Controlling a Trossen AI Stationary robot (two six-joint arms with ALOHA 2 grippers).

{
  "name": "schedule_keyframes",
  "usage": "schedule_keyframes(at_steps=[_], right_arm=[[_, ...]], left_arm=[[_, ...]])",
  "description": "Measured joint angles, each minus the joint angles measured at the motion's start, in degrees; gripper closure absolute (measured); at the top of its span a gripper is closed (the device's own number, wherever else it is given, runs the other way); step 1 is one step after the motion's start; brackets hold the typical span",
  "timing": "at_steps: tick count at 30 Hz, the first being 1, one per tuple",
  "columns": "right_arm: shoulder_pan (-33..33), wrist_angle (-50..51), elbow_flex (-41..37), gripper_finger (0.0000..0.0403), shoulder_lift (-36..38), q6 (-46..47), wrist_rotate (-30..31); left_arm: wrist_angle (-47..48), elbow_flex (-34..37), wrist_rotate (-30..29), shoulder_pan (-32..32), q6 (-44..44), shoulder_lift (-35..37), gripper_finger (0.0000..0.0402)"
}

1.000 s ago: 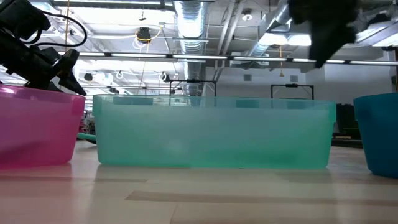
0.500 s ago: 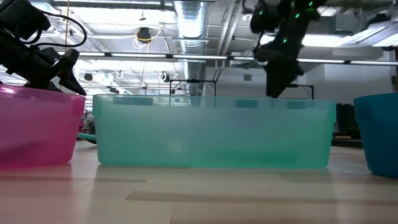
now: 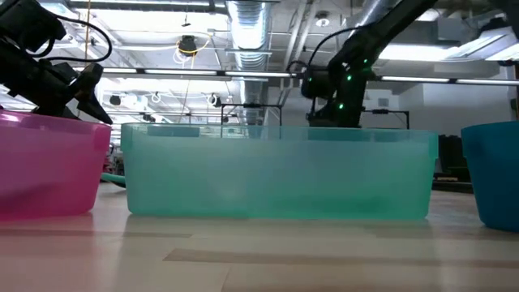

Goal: Sort silverware by color (type)

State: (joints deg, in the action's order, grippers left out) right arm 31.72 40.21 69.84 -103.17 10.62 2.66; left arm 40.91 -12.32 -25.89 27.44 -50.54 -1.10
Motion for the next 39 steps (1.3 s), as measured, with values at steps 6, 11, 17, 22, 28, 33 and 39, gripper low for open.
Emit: schedule_keyframes(at_steps=[6,11,17,22,28,33,39], right_arm=[[-0.1,-0.4,0.8,0.0218,-4.1,-2.1,0.0],[1.2,-0.6,1.0,0.0218,-6.1,-2.5,-0.3],[2.3,-0.5,1.0,0.0218,-6.6,-3.0,-3.0],[3.4,-0.4,0.9,0.0219,-6.6,-1.5,-5.0],[0.4,-1.8,0.7,0.0227,-7.0,1.3,-10.1],[-2.9,-1.6,1.9,0.0229,-6.3,1.4,-9.3],[-2.6,-0.2,4.4,0.0230,-5.2,1.9,-7.8]], left_arm=[[0.0,0.0,0.0,0.0,-0.1,0.0,0.0235],[0.0,0.0,-0.3,0.0,-0.1,0.0,0.0235],[0.1,0.0,-0.4,0.0,-0.1,0.0,0.0235],[0.7,0.0,-0.4,0.0,-0.1,0.0,0.0235],[0.9,0.0,-0.4,0.0,-0.1,0.0,0.0235],[0.9,0.0,-0.4,0.0,0.3,0.0,0.0235],[0.9,0.0,-0.5,0.0,0.3,0.0,0.0235]])
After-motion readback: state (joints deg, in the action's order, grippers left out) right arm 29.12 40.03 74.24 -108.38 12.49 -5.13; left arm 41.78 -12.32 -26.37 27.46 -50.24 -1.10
